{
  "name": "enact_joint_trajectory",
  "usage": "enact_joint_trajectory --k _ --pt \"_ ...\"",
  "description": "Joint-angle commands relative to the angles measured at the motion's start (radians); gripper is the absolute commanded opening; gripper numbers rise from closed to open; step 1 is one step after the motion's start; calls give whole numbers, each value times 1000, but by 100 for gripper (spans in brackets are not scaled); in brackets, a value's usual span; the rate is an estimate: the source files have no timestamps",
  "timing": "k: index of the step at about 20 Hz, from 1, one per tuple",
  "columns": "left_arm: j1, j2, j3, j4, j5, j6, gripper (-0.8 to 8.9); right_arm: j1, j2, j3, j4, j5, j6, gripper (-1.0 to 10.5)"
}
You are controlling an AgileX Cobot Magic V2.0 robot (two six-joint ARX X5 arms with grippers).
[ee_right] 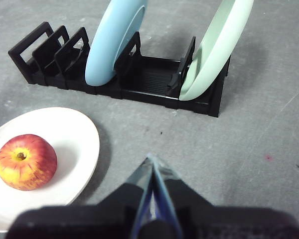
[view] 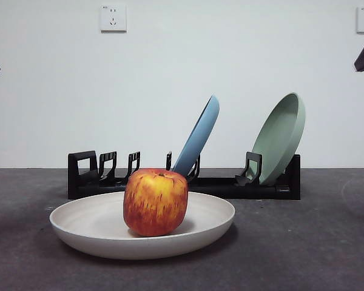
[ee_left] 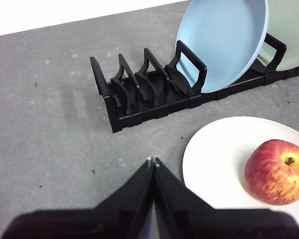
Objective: Take the yellow plate from the plate rack,put the plate on the table,take the apple from the table,put the apple in the plate
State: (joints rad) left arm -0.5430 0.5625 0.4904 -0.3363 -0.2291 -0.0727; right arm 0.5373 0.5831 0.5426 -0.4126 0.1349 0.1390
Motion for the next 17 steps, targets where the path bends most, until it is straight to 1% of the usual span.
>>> enact_joint_trajectory --k 1,4,6,8,11,13,15,17 --pt "3 -2 0 2 -2 -10 -3 0 -1 -5 8 3 10 1" --pt "4 -11 0 -5 -2 -10 -3 0 -1 -5 8 3 10 1" --pt "26 -57 0 -11 1 -9 -3 0 -1 -5 8 2 10 1" --pt "78 -114 0 -9 2 16 -3 0 -1 -5 8 3 10 1" --pt "225 -196 -5 0 10 14 -3 0 -1 -5 8 3 10 1" --pt "325 -232 -34 31 78 34 -3 0 -1 -5 8 3 10 1" --pt "398 -272 -89 75 154 71 -3 0 -1 -5 8 3 10 1" --pt "441 -320 -166 138 219 94 -3 0 -1 -5 8 3 10 1"
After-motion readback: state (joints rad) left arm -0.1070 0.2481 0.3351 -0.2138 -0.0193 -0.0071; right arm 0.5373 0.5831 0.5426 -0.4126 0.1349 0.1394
